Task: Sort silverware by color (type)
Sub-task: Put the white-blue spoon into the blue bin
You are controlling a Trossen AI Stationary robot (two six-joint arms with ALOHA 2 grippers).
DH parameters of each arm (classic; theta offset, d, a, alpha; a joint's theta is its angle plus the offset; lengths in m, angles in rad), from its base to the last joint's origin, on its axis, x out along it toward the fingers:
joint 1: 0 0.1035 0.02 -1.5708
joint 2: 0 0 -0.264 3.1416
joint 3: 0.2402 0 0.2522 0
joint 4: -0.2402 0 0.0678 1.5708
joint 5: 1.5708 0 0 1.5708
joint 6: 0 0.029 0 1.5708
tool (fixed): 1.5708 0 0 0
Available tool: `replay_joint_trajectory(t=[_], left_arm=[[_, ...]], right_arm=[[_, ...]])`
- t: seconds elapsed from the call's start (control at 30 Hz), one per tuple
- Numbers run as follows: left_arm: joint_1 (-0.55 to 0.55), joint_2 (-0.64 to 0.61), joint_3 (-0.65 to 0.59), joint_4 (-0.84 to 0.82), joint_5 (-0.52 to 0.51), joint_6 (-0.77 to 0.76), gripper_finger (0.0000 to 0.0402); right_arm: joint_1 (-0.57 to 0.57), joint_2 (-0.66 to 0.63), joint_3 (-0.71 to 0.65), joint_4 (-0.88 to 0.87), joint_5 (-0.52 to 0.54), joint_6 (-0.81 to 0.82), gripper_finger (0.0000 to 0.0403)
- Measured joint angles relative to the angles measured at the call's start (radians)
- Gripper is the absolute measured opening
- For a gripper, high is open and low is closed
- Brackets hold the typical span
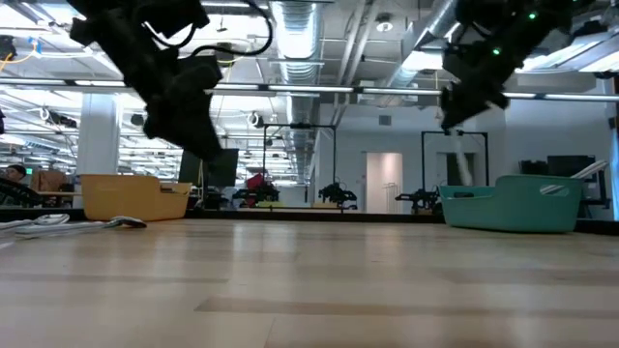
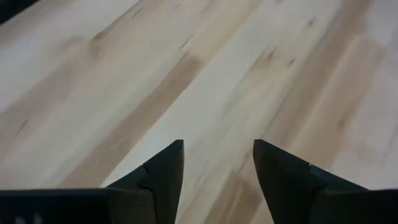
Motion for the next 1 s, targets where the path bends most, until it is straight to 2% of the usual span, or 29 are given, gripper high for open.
replay_joint_trajectory(t=[0.23,0.43,0.53,0.67,0.83,1.0], left_arm=[[0.000,-0.029,0.000,-0.125,-0.035,-0.055,0.0180],[0.000,-0.029,0.000,-0.150,-0.033,-0.066,0.0180],[0.000,-0.029,0.000,-0.182,0.007,-0.078,0.0180],[0.000,-0.035,0.032,-0.307,0.025,-0.113,0.0180],[0.001,-0.038,0.063,-0.442,0.000,-0.154,0.0180],[0.000,-0.034,0.063,-0.517,-0.003,-0.163,0.0180]], right_arm=[[-0.147,0.009,0.000,-0.199,0.046,-0.007,0.0023],[-0.206,0.091,0.000,-0.320,0.047,-0.010,0.0069],[-0.226,0.131,-0.001,-0.326,0.051,-0.010,0.0084],[-0.224,0.141,-0.001,-0.290,0.052,-0.035,0.0111],[-0.200,0.094,-0.001,-0.222,0.053,-0.041,0.0171],[-0.120,0.028,0.000,-0.183,0.053,0.026,0.0226]])
